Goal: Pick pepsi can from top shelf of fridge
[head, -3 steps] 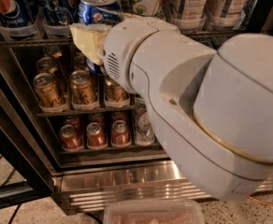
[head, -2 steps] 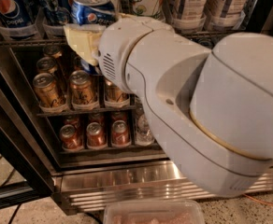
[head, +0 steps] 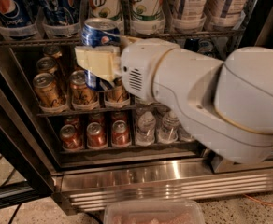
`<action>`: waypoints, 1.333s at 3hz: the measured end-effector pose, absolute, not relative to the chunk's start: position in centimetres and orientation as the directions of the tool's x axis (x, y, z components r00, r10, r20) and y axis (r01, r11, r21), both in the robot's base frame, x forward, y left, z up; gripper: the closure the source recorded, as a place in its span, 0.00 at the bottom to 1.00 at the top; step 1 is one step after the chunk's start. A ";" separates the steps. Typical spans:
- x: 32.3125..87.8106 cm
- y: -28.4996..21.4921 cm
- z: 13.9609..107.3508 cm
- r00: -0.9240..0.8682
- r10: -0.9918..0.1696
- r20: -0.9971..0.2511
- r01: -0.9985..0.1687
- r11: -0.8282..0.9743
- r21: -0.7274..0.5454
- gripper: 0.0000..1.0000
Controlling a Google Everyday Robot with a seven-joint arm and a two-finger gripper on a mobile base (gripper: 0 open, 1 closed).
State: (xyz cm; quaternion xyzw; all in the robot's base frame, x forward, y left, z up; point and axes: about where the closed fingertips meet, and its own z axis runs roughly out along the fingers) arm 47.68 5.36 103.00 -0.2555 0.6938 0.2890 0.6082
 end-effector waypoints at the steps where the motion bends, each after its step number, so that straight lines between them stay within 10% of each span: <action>1: 47.3 4.4 103.5 -0.153 0.001 -0.988 -0.783 0.610 0.122 1.00; 4: 43.9 6.7 107.4 -0.103 -0.094 -0.990 -0.923 0.380 0.060 1.00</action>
Offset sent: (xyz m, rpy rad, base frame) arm -0.0162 -0.0277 0.0395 -0.0214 0.0145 0.3153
